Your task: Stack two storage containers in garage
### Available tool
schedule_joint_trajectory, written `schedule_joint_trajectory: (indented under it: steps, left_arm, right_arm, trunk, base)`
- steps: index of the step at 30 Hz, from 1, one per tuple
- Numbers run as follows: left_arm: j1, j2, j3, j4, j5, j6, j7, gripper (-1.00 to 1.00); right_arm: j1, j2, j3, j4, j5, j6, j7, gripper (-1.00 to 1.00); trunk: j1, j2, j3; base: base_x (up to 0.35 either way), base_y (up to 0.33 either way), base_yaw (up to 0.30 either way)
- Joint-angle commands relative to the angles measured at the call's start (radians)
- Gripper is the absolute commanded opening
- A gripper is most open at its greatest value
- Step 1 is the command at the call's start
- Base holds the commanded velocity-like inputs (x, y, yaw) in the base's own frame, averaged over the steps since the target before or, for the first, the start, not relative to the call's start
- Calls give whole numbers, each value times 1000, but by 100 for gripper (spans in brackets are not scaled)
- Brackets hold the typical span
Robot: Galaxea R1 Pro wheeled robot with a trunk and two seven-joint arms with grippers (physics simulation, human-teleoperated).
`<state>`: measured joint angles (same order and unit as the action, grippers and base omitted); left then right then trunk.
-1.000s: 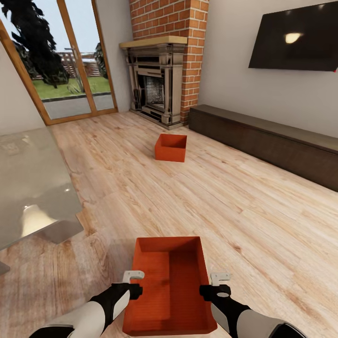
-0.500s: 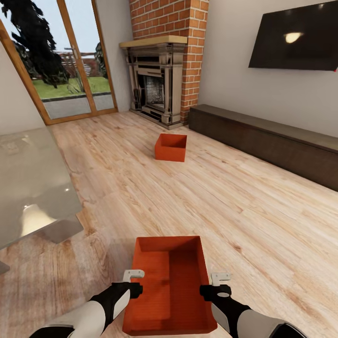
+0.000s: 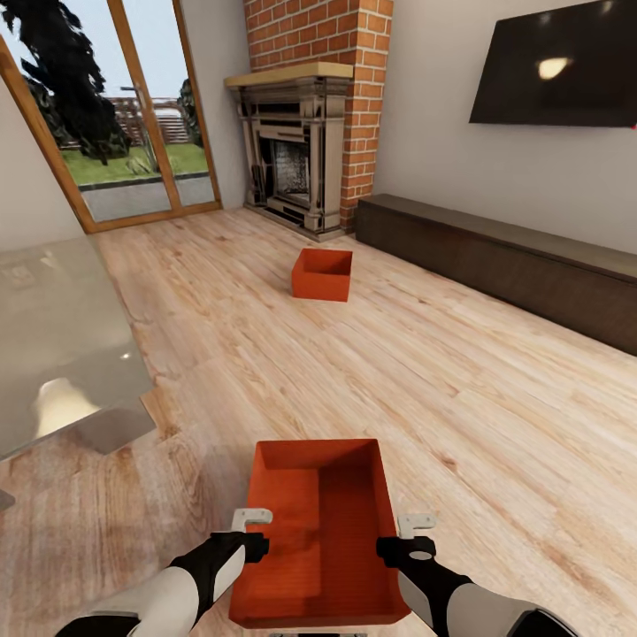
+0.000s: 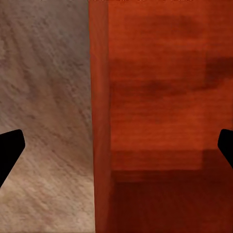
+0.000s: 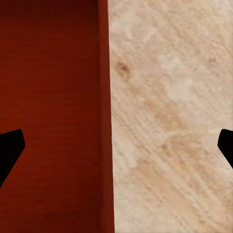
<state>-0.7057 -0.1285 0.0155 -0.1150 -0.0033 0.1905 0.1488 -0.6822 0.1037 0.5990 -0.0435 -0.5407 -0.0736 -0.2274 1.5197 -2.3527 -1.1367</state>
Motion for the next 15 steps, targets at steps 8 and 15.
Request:
schedule_joint_trajectory:
  steps: [8,15]
  left_arm:
    - [0,0,2,-2,0,6,3,100]
    - [0,0,3,-3,0,6,3,100]
  right_arm:
    - [0,1,8,1,-10,-3,-3,100]
    - [0,-1,8,0,-11,-3,-3,100]
  trunk:
    - [23,-42,-20]
    - [34,-63,-29]
  base:
    - [0,0,0]
    - [0,0,0]
